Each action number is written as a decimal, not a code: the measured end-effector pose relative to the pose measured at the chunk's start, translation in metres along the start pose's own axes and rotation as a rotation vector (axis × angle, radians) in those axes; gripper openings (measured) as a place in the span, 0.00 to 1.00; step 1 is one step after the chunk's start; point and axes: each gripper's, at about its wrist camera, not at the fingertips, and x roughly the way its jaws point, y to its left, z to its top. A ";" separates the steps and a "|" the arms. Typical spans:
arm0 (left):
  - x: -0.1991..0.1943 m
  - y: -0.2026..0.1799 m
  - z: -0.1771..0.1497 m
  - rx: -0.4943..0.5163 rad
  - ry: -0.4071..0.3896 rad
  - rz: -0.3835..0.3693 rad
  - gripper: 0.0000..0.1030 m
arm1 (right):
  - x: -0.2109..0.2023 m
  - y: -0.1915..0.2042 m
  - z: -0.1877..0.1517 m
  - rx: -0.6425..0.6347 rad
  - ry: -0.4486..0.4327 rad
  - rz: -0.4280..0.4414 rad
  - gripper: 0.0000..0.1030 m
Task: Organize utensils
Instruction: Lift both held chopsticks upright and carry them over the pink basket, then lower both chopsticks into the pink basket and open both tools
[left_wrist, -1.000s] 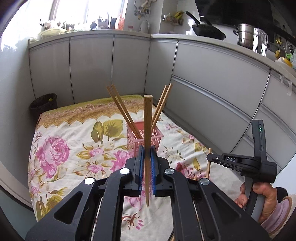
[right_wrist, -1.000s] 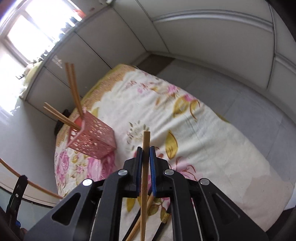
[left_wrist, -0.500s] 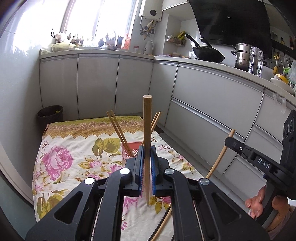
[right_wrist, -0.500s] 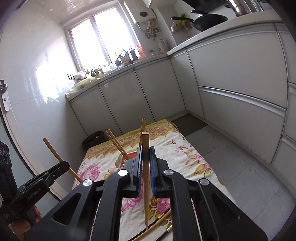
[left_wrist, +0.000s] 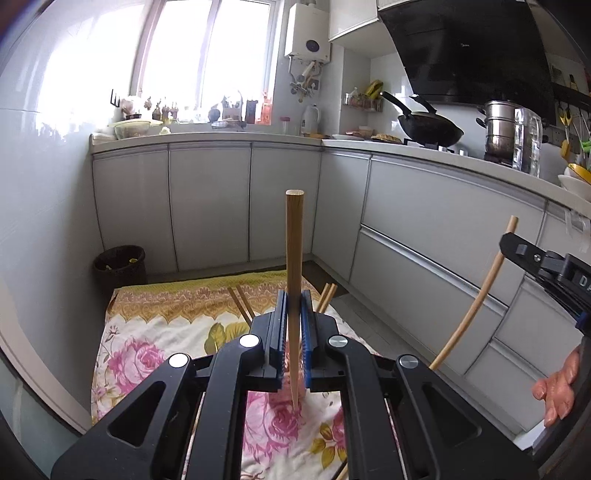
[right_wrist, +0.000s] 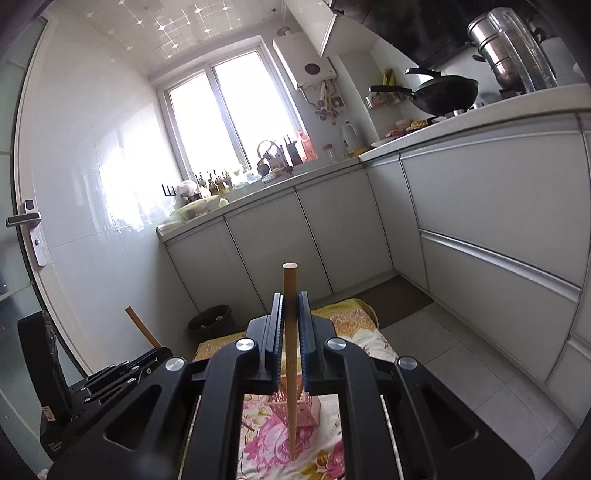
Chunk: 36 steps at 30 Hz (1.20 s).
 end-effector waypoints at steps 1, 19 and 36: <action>0.006 0.001 0.005 -0.005 -0.008 0.007 0.06 | 0.002 0.001 0.005 -0.002 -0.011 0.002 0.08; 0.123 0.032 -0.025 -0.076 0.111 0.027 0.39 | 0.095 0.005 0.001 -0.009 0.008 0.018 0.08; 0.016 0.101 -0.025 -0.295 -0.102 0.134 0.71 | 0.170 0.035 -0.038 -0.087 0.022 -0.006 0.08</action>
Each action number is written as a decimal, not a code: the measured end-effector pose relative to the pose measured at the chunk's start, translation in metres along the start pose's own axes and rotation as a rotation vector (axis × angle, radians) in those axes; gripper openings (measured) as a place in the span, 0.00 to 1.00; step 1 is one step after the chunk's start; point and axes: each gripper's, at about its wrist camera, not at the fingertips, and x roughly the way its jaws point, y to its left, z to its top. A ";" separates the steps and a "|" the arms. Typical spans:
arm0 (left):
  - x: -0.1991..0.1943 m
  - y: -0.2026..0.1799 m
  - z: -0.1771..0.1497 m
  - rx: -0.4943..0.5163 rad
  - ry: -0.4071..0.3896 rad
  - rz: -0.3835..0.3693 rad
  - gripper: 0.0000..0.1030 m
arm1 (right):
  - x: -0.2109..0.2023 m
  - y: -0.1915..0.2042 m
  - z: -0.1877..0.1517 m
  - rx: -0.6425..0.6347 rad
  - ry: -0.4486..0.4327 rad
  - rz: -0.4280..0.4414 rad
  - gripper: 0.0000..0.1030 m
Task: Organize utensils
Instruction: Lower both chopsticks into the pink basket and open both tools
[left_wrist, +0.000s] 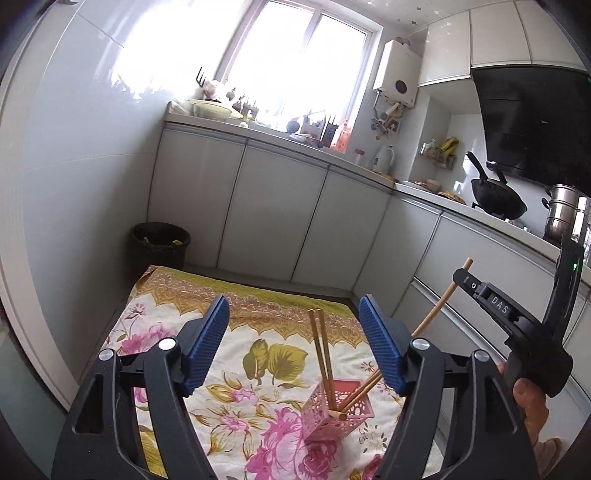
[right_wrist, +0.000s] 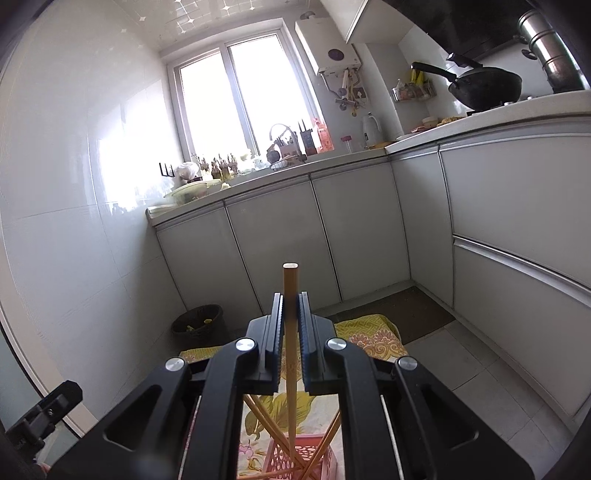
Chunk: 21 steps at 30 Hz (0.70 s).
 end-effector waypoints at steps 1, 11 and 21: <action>0.001 0.005 -0.002 -0.009 0.006 0.006 0.73 | 0.004 0.001 -0.005 -0.005 0.007 -0.003 0.08; -0.010 0.026 -0.001 -0.031 -0.020 0.055 0.93 | 0.014 0.008 -0.038 -0.026 0.012 -0.011 0.58; -0.023 0.023 0.003 -0.029 -0.038 0.044 0.93 | -0.018 0.017 -0.015 -0.037 -0.080 -0.022 0.75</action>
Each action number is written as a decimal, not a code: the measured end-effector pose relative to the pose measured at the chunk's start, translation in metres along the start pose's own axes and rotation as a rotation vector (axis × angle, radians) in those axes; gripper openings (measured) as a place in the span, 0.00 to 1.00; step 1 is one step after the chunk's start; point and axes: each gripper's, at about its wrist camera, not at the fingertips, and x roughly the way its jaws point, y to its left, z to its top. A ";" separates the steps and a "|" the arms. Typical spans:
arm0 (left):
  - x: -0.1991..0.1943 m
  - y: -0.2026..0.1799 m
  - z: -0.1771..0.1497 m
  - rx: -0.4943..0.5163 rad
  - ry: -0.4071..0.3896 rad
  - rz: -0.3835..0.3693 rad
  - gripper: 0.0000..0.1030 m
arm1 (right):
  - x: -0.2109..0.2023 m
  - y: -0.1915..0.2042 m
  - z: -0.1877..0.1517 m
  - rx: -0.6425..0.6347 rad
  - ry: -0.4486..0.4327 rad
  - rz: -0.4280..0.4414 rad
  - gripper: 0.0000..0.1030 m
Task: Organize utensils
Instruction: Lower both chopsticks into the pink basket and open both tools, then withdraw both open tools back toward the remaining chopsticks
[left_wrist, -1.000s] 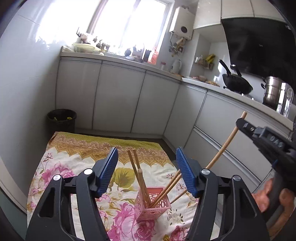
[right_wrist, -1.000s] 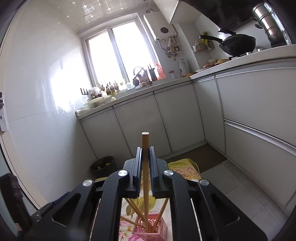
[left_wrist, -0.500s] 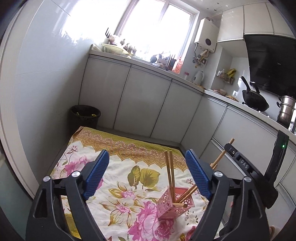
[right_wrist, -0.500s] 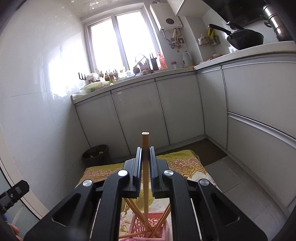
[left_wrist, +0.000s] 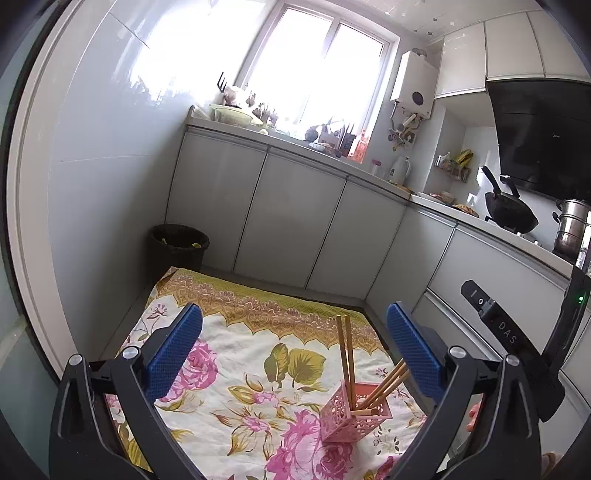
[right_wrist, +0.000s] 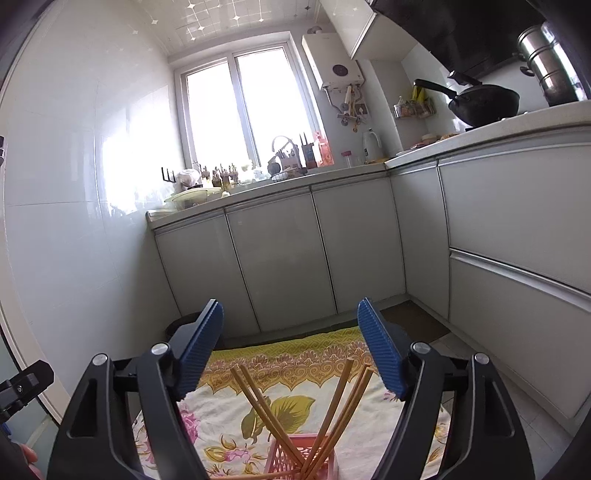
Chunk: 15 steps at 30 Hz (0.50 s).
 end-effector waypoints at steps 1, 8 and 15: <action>-0.001 -0.001 0.000 0.002 0.000 -0.004 0.93 | -0.004 0.000 0.003 0.002 -0.010 -0.001 0.77; -0.014 -0.008 0.002 0.020 -0.004 -0.023 0.93 | -0.043 -0.008 0.021 0.002 -0.082 -0.047 0.94; -0.023 -0.020 -0.003 0.079 0.035 -0.054 0.93 | -0.089 -0.033 0.021 0.053 -0.055 -0.103 0.94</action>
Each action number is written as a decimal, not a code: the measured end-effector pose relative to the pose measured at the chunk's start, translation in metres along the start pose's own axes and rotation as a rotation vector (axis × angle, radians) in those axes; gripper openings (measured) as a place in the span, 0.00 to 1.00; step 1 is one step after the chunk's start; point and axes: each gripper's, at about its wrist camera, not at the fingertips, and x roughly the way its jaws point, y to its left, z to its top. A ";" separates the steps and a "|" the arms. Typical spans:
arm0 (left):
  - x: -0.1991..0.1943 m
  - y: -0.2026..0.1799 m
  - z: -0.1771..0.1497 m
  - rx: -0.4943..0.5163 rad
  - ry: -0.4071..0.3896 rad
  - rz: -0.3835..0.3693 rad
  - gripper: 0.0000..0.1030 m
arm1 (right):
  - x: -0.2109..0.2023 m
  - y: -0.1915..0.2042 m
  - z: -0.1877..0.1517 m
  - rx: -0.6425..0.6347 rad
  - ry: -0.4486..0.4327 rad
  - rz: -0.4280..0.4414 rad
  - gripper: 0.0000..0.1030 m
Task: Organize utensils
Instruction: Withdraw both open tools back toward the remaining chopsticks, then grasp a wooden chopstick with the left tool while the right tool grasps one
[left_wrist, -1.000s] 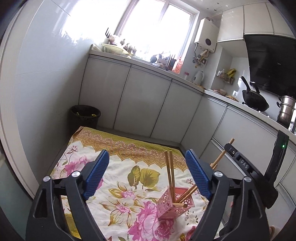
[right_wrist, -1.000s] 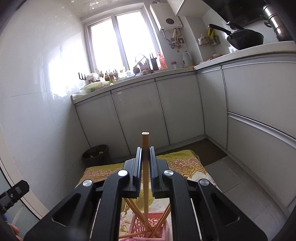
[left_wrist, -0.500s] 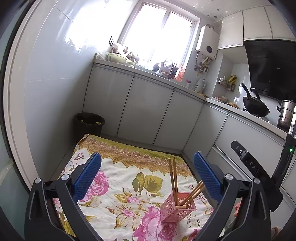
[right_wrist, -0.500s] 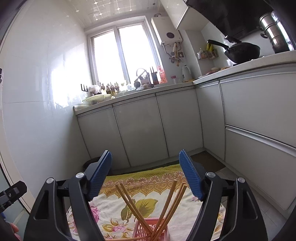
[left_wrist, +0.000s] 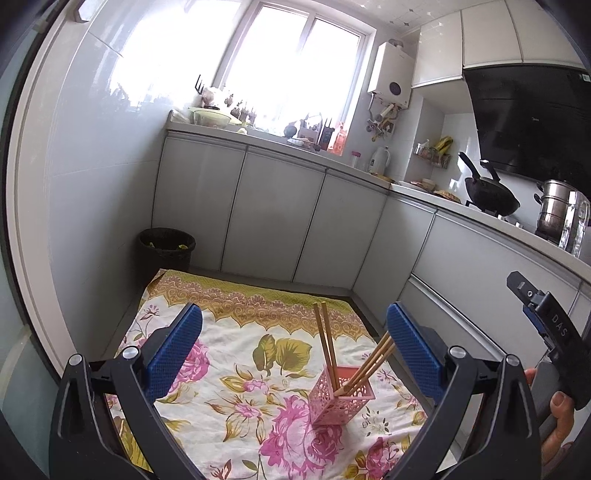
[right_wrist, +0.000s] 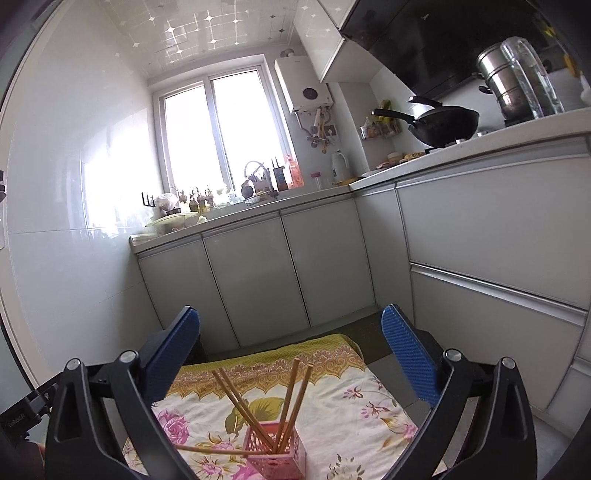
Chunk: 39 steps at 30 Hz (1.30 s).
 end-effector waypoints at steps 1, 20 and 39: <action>-0.001 -0.003 -0.002 0.013 0.006 -0.003 0.93 | -0.009 -0.007 -0.003 0.011 0.006 -0.007 0.94; 0.025 -0.100 -0.092 0.458 0.453 -0.206 0.93 | -0.091 -0.128 -0.142 0.528 0.769 -0.066 0.93; 0.202 -0.194 -0.253 0.791 1.200 -0.217 0.43 | -0.100 -0.174 -0.208 0.813 1.037 -0.008 0.93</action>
